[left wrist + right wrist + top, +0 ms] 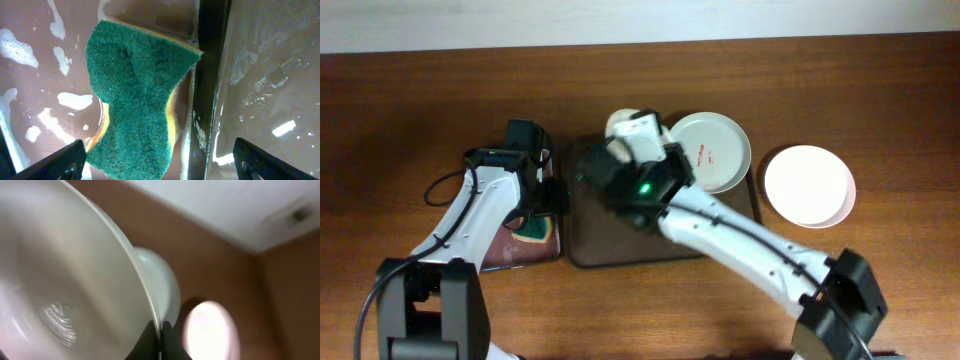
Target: Clean dirty plates on tray and stack at the side
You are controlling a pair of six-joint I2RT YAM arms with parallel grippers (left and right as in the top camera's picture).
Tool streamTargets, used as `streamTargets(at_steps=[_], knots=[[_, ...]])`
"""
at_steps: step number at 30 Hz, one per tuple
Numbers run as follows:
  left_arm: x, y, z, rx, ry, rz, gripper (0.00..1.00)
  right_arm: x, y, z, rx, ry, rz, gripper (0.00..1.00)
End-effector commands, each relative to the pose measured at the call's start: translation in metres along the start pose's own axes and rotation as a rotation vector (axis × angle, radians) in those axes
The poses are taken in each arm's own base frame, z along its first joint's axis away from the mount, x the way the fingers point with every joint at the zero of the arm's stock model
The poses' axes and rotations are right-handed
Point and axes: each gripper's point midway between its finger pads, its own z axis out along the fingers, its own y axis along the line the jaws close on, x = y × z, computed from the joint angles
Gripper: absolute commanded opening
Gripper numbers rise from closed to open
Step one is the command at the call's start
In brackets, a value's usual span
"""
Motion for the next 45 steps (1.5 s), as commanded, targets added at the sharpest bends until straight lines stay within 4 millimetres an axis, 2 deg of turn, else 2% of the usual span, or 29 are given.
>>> streamTargets(at_steps=[1,2,5,7,10,12,13,15,17,19,21,23,27,30,34,37,41,45], knots=[[-0.004,0.000,-0.005,0.011,-0.017,-0.005,0.93,0.009,-0.017,0.036,-0.201,0.214,0.298,0.04],[-0.004,0.000,-0.005,0.011,-0.018,-0.005,0.93,0.013,-0.035,0.052,-0.229,0.275,0.369,0.04],[-0.004,0.000,-0.005,0.011,-0.018,-0.005,0.93,0.024,-0.090,0.081,-0.282,0.386,0.564,0.04],[-0.004,0.000,-0.005,0.011,-0.018,-0.005,0.93,0.042,-0.131,0.100,-0.307,0.476,0.707,0.04],[-0.004,0.000,-0.005,0.011,-0.018,-0.005,0.93,0.099,-0.196,0.126,-0.239,0.643,0.902,0.04],[-0.004,0.000,-0.005,0.011,-0.018,-0.005,0.93,0.141,-0.233,0.135,-0.147,0.725,1.002,0.04],[-0.004,0.000,-0.005,0.011,-0.018,-0.005,0.93,0.162,-0.246,0.137,-0.110,0.763,1.044,0.04],[-0.004,0.000,-0.005,0.011,-0.018,-0.005,0.93,0.190,-0.254,0.138,-0.073,0.820,1.083,0.04],[-0.004,0.000,-0.005,0.011,-0.018,-0.005,0.93,0.212,-0.249,0.140,-0.093,0.868,1.101,0.04],[-0.004,0.000,-0.005,0.011,-0.018,-0.005,0.93,0.201,-0.235,0.145,-0.256,0.811,0.998,0.04],[-0.004,0.000,-0.005,0.011,-0.018,-0.005,0.93,0.190,-0.233,0.143,-0.296,0.773,0.956,0.04],[-0.004,0.000,-0.005,0.011,-0.018,-0.005,0.93,0.161,-0.231,0.131,-0.353,0.672,0.870,0.04],[-0.004,0.000,-0.005,0.011,-0.018,-0.005,0.94,0.108,-0.218,0.090,-0.396,0.480,0.697,0.04],[-0.004,0.000,-0.005,0.011,-0.018,-0.005,0.94,0.077,-0.194,0.060,-0.347,0.366,0.521,0.04],[-0.004,0.000,-0.005,0.011,-0.018,-0.005,0.94,0.053,-0.155,0.036,-0.256,0.268,0.302,0.04],[-0.004,0.000,-0.005,0.011,-0.018,-0.005,0.94,0.030,-0.136,0.018,-0.125,0.144,0.159,0.04],[-0.004,0.000,-0.005,0.011,-0.018,-0.005,0.94,0.012,-0.121,0.001,0.035,0.030,0.036,0.04],[-0.004,0.000,-0.005,0.011,-0.018,-0.005,0.94,0.006,-0.096,-0.005,0.153,-0.029,-0.084,0.04]])
